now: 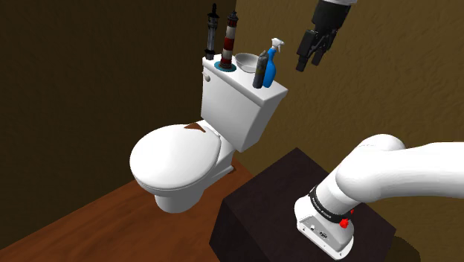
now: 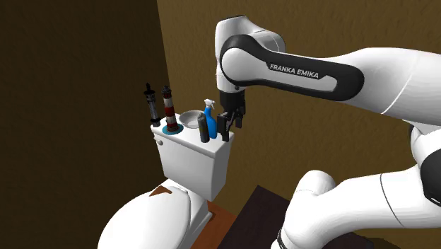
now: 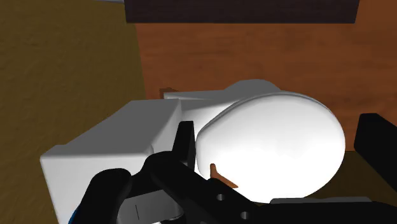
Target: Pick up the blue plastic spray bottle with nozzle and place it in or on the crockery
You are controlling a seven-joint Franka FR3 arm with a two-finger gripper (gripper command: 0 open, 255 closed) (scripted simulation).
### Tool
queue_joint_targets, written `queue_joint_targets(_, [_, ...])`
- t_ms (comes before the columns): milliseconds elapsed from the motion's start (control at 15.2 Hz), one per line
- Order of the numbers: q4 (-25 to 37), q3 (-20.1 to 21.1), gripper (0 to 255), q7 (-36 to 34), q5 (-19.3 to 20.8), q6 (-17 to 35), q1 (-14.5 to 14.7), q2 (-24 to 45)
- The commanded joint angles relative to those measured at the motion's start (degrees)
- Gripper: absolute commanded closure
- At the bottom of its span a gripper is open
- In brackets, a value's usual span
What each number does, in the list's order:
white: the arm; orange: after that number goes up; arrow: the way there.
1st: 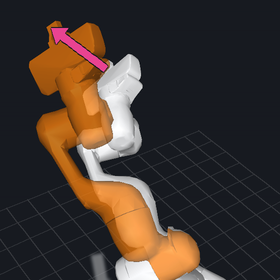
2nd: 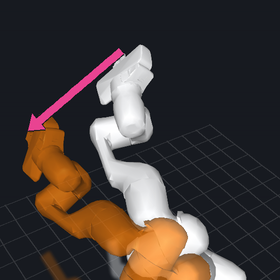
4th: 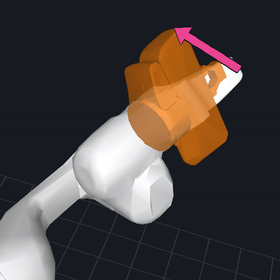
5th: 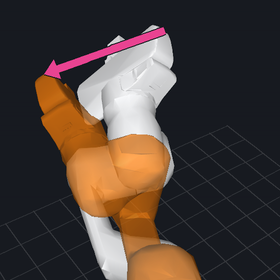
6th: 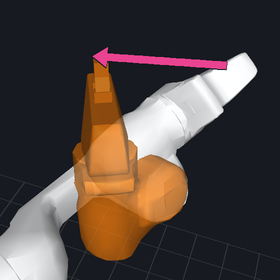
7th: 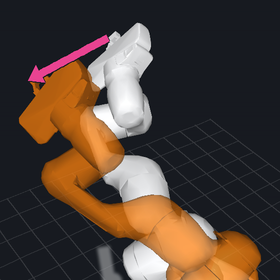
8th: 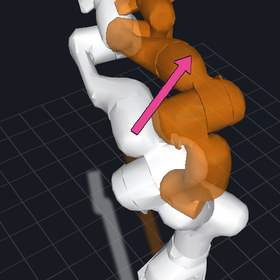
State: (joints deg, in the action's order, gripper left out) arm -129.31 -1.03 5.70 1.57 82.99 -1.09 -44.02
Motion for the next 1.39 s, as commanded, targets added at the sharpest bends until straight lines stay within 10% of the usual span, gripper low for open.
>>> queue_joint_targets(0, [0.00,0.00,0,0.00,0.00,0.00,0.00,0.00])
queue_joint_targets(1320, [-2.94,-18.66,0,16.55,-0.10,41.42,-2.22,22.31])
